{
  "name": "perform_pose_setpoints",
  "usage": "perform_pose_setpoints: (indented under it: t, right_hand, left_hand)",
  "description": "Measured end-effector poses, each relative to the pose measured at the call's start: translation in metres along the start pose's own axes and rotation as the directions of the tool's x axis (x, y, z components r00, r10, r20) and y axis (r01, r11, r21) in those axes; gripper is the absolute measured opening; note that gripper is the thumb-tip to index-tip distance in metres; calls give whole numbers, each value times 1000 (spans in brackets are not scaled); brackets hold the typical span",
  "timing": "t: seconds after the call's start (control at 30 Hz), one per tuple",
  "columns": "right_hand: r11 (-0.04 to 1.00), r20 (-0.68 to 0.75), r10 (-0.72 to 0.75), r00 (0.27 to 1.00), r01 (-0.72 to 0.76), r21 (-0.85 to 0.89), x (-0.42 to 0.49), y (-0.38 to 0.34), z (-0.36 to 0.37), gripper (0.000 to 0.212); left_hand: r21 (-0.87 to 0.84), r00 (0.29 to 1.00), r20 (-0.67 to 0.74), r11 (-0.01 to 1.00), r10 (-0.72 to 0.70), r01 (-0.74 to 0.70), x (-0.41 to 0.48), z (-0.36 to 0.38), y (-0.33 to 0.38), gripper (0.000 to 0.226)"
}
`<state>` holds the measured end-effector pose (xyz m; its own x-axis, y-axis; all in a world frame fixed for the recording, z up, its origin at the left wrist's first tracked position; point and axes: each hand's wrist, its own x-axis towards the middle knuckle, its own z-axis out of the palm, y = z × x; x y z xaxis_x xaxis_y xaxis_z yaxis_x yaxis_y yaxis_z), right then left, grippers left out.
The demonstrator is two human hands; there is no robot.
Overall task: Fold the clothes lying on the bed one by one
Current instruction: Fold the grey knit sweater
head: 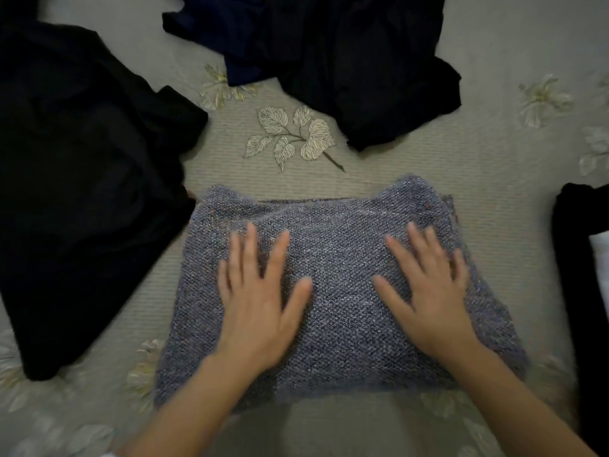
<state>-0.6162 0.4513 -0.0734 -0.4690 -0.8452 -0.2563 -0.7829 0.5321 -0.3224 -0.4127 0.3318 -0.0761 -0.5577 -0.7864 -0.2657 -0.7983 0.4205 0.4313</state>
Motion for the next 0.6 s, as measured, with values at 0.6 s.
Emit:
perform_pose_setpoints:
  t: [0.6]
  right_hand:
    - [732,162,642,750,-662,162,7,75,-9,94]
  left_hand:
    - [-241,775,56,744,-630,623,-6,-14,-60,114]
